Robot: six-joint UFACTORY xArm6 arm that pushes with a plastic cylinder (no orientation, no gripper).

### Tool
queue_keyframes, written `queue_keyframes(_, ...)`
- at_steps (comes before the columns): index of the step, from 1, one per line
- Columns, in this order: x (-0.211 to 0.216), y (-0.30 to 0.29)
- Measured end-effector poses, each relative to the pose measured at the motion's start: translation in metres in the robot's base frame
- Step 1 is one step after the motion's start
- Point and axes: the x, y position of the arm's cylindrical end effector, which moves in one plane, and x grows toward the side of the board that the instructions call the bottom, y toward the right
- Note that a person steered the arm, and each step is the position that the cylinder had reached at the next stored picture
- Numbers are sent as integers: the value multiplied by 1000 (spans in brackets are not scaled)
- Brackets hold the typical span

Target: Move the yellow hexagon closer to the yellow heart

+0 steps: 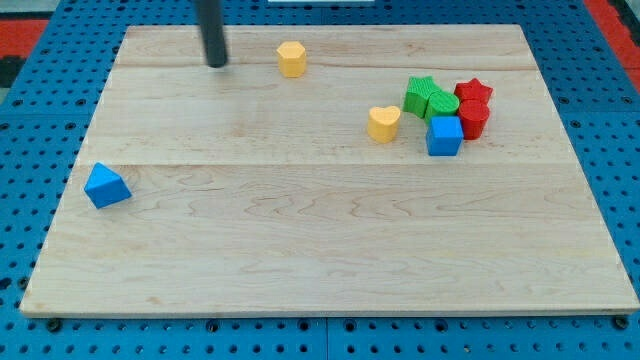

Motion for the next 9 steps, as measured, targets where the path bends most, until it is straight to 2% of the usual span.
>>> queue_keyframes(1,-29,76)
queue_keyframes(3,19,225)
queue_keyframes(5,-28,122)
queue_keyframes(7,-39,177)
queue_keyframes(9,-39,182)
